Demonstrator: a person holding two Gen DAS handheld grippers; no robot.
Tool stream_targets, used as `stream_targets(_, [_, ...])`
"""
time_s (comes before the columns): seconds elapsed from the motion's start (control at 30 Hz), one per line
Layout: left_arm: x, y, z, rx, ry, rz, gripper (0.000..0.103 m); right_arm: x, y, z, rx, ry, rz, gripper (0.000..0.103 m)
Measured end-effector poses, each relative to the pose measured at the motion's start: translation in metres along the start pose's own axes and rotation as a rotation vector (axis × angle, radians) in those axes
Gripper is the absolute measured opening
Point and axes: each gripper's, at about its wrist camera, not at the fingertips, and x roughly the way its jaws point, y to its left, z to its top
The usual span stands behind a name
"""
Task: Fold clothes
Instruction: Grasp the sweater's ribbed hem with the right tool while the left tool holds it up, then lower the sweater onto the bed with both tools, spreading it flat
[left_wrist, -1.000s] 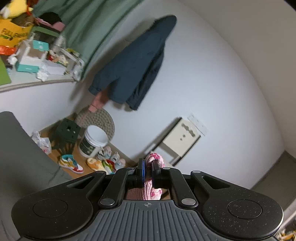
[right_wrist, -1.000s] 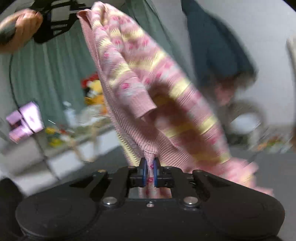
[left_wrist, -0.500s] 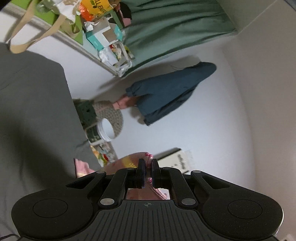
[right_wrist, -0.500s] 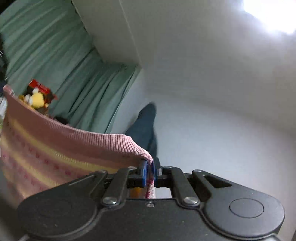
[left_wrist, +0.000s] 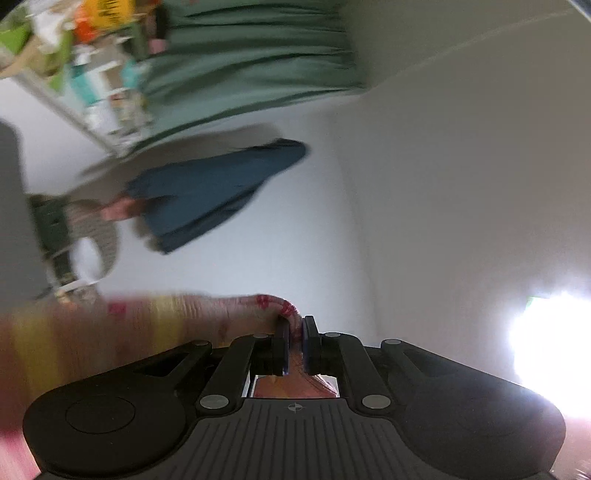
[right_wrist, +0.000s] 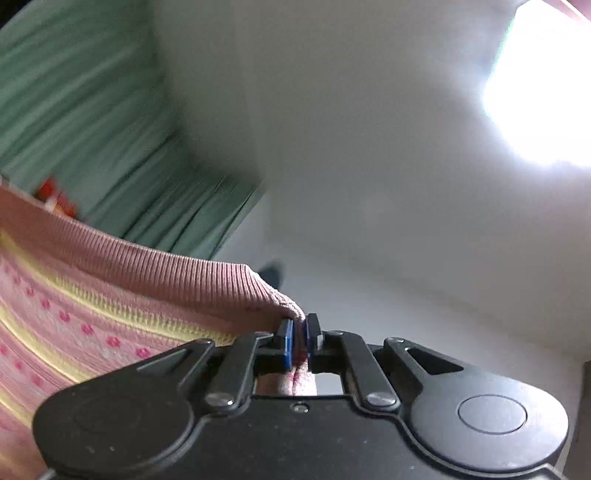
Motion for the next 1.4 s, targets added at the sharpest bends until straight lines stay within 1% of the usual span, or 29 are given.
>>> stream_targets(0.03, [0.008,0.009,0.005,0.014,-0.001,0.039,0.006,0.017,0.005,-0.012,-0.002,0.045,0.024,0.007])
stream_targets(0.1, [0.027,0.017,0.019,0.075,-0.013,0.112,0.006,0.055,0.020,-0.031,-0.020,0.127,0.064,0.007])
stream_targets(0.17, [0.059,0.015,0.039,0.114,-0.025,0.150,0.006,0.094,0.034,-0.034,-0.074,0.158,0.066,0.007])
stream_targets(0.23, [0.097,-0.002,0.065,0.155,-0.038,0.158,0.006,0.133,0.041,-0.024,-0.115,0.179,0.052,0.007])
stream_targets(0.27, [0.114,-0.016,0.078,0.184,-0.049,0.154,0.006,0.155,0.036,-0.013,-0.123,0.174,0.024,0.007])
stream_targets(0.3, [0.126,-0.031,0.090,0.208,-0.063,0.130,0.006,0.164,0.028,0.001,-0.123,0.149,-0.017,0.007])
stream_targets(0.33, [0.135,-0.050,0.100,0.236,-0.080,0.087,0.006,0.174,0.020,0.015,-0.123,0.123,-0.057,0.007])
stream_targets(0.4, [0.139,-0.078,0.112,0.274,-0.106,0.015,0.006,0.183,0.014,0.042,-0.117,0.052,-0.126,0.007])
stream_targets(0.47, [0.134,-0.095,0.115,0.290,-0.107,-0.046,0.006,0.177,0.006,0.059,-0.135,-0.005,-0.164,0.007])
stream_targets(0.53, [0.122,-0.096,0.112,0.294,-0.093,-0.064,0.006,0.163,0.007,0.062,-0.156,-0.031,-0.156,0.007])
stream_targets(0.6, [0.109,-0.082,0.106,0.293,-0.069,-0.040,0.006,0.134,0.017,0.054,-0.198,-0.033,-0.110,0.007])
stream_targets(0.63, [0.100,-0.071,0.101,0.296,-0.048,-0.014,0.006,0.119,0.026,0.044,-0.222,-0.026,-0.075,0.007])
stream_targets(0.67, [0.090,-0.057,0.094,0.307,-0.023,0.031,0.006,0.099,0.038,0.029,-0.257,-0.010,-0.019,0.007])
stream_targets(0.7, [0.083,-0.040,0.086,0.319,0.006,0.089,0.006,0.083,0.049,0.016,-0.287,0.007,0.030,0.007])
stream_targets(0.77, [0.068,-0.004,0.074,0.332,0.063,0.206,0.006,0.040,0.073,-0.020,-0.354,0.075,0.176,0.007])
stream_targets(0.8, [0.059,0.018,0.068,0.317,0.093,0.276,0.006,0.026,0.087,-0.036,-0.369,0.110,0.254,0.007])
stream_targets(0.9, [0.040,0.079,0.056,0.237,0.142,0.485,0.006,-0.016,0.127,-0.081,-0.403,0.229,0.492,0.007])
stream_targets(0.97, [0.031,0.115,0.050,0.171,0.166,0.620,0.006,-0.037,0.154,-0.101,-0.396,0.304,0.657,0.007])
stream_targets(1.0, [0.026,0.128,0.047,0.146,0.169,0.672,0.006,-0.047,0.166,-0.108,-0.400,0.334,0.737,0.007])
stream_targets(1.03, [0.020,0.137,0.045,0.122,0.161,0.705,0.006,-0.066,0.181,-0.103,-0.413,0.348,0.804,0.007])
stream_targets(1.1, [0.010,0.147,0.045,0.087,0.123,0.759,0.006,-0.082,0.207,-0.105,-0.440,0.378,0.950,0.007])
stream_targets(1.17, [0.009,0.152,0.057,0.065,0.080,0.787,0.006,-0.095,0.224,-0.114,-0.485,0.374,1.051,0.007])
stream_targets(1.2, [0.005,0.151,0.057,0.072,0.075,0.792,0.006,-0.101,0.232,-0.118,-0.506,0.373,1.100,0.007])
stream_targets(1.23, [0.001,0.149,0.056,0.090,0.075,0.797,0.007,-0.111,0.231,-0.123,-0.508,0.383,1.131,0.007])
stream_targets(1.27, [-0.002,0.145,0.053,0.111,0.080,0.803,0.007,-0.112,0.237,-0.126,-0.502,0.412,1.173,0.007])
stream_targets(1.33, [0.004,0.145,0.049,0.141,0.097,0.825,0.007,-0.117,0.208,-0.139,-0.499,0.470,1.218,0.007])
stream_targets(1.4, [0.014,0.150,0.049,0.151,0.112,0.833,0.007,-0.115,0.212,-0.150,-0.500,0.538,1.249,0.008])
